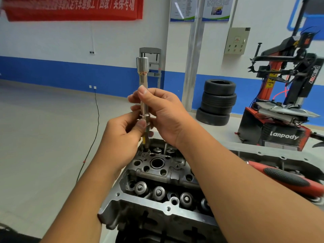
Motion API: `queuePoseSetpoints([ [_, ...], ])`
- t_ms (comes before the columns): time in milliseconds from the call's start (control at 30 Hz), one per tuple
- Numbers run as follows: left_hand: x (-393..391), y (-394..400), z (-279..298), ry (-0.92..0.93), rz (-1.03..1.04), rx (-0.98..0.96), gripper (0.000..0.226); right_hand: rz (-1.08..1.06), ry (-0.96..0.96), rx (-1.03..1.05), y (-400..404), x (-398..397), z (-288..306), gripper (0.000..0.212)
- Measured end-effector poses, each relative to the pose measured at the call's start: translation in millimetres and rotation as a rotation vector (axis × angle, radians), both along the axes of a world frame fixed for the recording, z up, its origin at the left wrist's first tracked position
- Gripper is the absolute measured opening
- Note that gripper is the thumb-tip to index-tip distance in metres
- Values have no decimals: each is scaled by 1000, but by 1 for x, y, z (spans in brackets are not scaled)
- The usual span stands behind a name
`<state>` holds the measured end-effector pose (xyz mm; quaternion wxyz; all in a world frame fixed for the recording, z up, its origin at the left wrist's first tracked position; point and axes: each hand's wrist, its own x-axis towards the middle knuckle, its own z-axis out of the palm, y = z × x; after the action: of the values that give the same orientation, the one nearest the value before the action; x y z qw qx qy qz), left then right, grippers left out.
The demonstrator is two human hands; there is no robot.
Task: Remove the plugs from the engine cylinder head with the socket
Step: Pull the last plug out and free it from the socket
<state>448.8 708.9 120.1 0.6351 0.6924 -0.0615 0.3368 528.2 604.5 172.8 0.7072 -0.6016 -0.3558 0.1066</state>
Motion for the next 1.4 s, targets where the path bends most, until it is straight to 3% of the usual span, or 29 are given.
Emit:
queuePoseSetpoints([
  [100, 0, -1, -1, -29, 49, 20, 36, 51, 7, -20, 1, -2, 0, 23],
  [200, 0, 2, -4, -62, 79, -34, 18, 91, 49, 7, 3, -3, -2, 20],
  [300, 1, 3, -5, -69, 68, -9, 14, 78, 34, 43, 3, -1, -4, 25],
  [567, 2, 3, -3, 29, -59, 34, 35, 76, 17, 56, 0, 2, -3, 23],
  [733, 4, 4, -6, -15, 73, -12, 28, 122, 69, 48, 4, -4, -3, 27],
  [900, 3, 5, -7, -27, 29, -69, 11, 66, 32, 23, 5, -2, -4, 27],
  [1067, 3, 4, -5, 26, -68, -39, 32, 44, -6, -6, 3, -4, 0, 27],
  [1233, 4, 5, -7, -5, 63, -15, 27, 76, 51, 24, 5, -7, 0, 33],
  [1400, 4, 5, -10, -31, 81, -47, 21, 71, 44, 74, 3, -7, -2, 22],
])
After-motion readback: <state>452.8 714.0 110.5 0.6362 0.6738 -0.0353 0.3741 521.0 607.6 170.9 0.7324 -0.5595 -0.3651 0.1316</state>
